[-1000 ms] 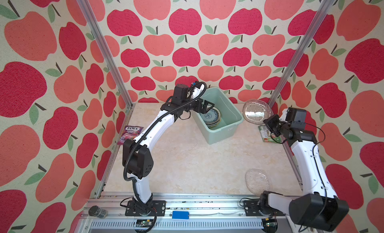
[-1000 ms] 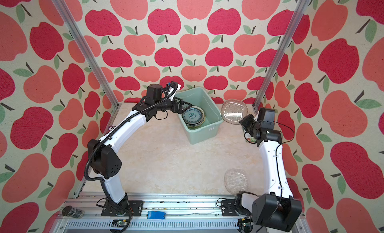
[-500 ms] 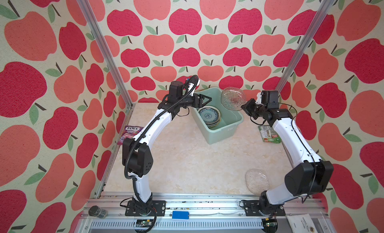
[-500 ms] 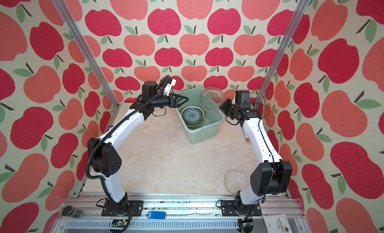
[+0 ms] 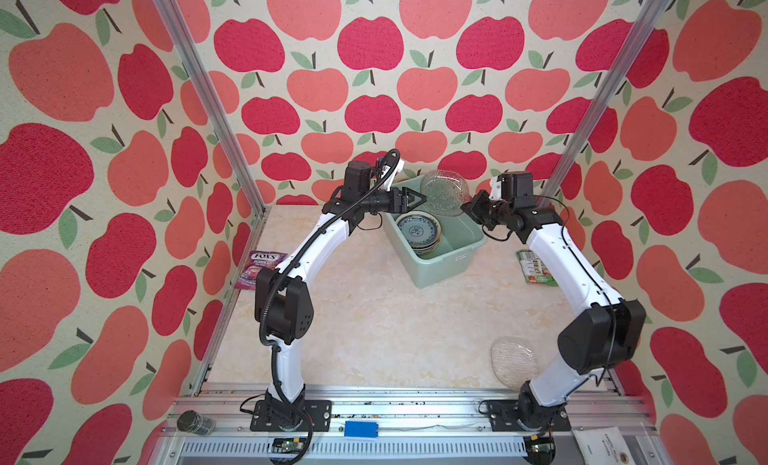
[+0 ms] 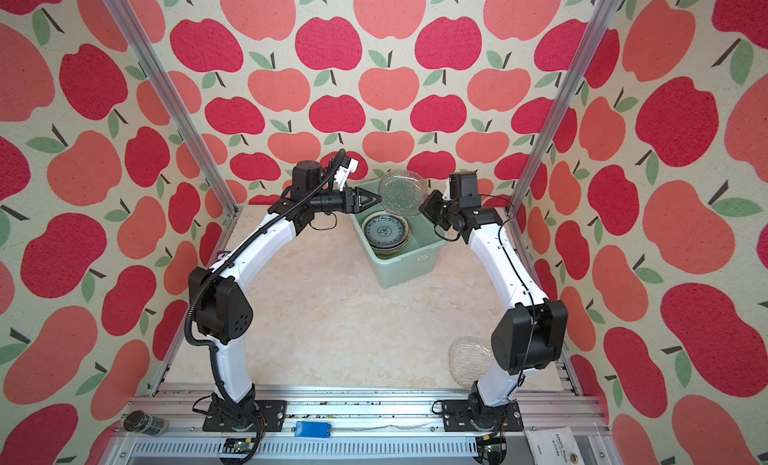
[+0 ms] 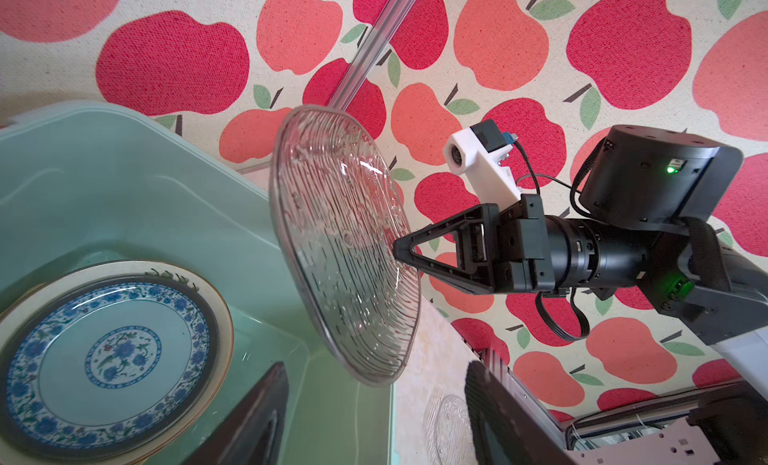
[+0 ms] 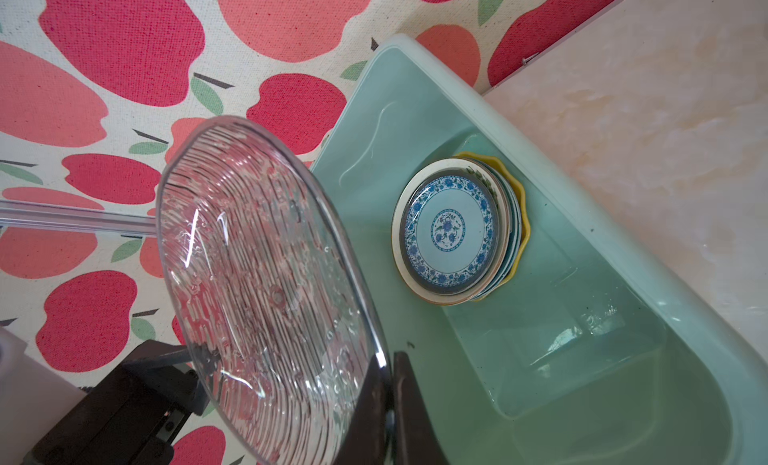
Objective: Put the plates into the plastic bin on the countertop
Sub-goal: 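Grasp the glass plate's upper rim with the left gripper beside the right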
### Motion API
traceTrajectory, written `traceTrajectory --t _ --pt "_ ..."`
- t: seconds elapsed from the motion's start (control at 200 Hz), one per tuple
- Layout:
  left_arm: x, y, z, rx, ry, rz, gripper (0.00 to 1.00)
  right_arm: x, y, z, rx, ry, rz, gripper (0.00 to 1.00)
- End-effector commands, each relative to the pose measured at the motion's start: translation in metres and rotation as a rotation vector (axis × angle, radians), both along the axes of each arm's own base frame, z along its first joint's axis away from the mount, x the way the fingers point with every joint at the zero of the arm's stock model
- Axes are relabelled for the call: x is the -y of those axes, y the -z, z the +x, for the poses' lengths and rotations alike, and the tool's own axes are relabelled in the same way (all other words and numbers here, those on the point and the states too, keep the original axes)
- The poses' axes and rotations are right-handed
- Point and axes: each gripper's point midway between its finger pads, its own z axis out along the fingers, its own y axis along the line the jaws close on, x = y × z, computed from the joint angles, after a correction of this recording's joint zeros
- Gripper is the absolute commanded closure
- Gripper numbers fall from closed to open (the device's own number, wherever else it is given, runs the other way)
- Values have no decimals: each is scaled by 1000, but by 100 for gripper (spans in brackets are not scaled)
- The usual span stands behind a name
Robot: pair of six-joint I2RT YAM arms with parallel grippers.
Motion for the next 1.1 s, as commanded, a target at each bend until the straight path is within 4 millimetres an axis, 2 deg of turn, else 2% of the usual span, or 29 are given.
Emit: traceTrajectory --t 0.0,0.255,0.6,0.885,0.955,1.096 --pt "2 -8 4 9 10 -22 33 -15 -18 3 60 -54 14 100" --pt "-4 1 14 -13 -25 -13 54 -30 -27 3 110 -107 26 100" --pt "-16 2 22 -27 -72 -17 79 -54 -36 -1 165 -202 19 100" --pt "-37 2 30 -36 -147 19 99 -59 -39 -11 195 -286 -26 100" --pt "-45 1 31 -35 -170 37 100 -60 -39 -16 202 -328 -57 87" --pt "-61 7 26 -79 -194 98 100 -54 -33 -33 209 -441 -143 71"
